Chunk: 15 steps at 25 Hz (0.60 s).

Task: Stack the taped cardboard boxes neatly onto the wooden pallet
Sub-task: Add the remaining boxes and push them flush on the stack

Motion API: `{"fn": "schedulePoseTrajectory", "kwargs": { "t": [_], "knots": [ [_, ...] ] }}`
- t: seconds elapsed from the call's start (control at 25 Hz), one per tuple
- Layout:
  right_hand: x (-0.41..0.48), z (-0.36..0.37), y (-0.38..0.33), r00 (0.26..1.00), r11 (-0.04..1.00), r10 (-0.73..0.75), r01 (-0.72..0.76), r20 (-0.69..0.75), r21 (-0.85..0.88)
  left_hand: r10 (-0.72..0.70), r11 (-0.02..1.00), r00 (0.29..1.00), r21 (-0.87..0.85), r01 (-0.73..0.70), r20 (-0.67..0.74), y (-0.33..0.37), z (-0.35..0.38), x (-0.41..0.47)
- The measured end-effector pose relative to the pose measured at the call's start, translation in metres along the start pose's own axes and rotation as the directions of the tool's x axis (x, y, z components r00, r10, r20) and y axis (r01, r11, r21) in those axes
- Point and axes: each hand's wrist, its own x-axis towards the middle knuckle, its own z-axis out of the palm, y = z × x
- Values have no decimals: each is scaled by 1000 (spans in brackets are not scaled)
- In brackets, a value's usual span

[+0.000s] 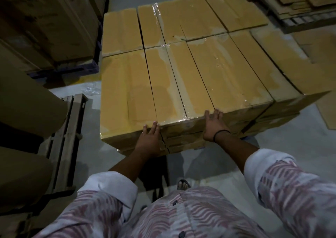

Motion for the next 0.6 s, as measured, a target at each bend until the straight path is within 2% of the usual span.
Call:
{"fn": "schedulePoseTrajectory", "kwargs": {
  "t": [0.2,0.4,0.6],
  "knots": [
    [1,-14,11,1000,999,-23,23,18,27,-7,997,999,-76,4,-51,4,-2,-14],
    [-26,-1,8,1000,994,-16,16,0,109,-23,999,994,-44,19,-108,18,26,-59],
    [-77,35,4,995,989,-84,77,53,128,-121,986,990,-127,111,-66,23,68,-111]
  ]
}}
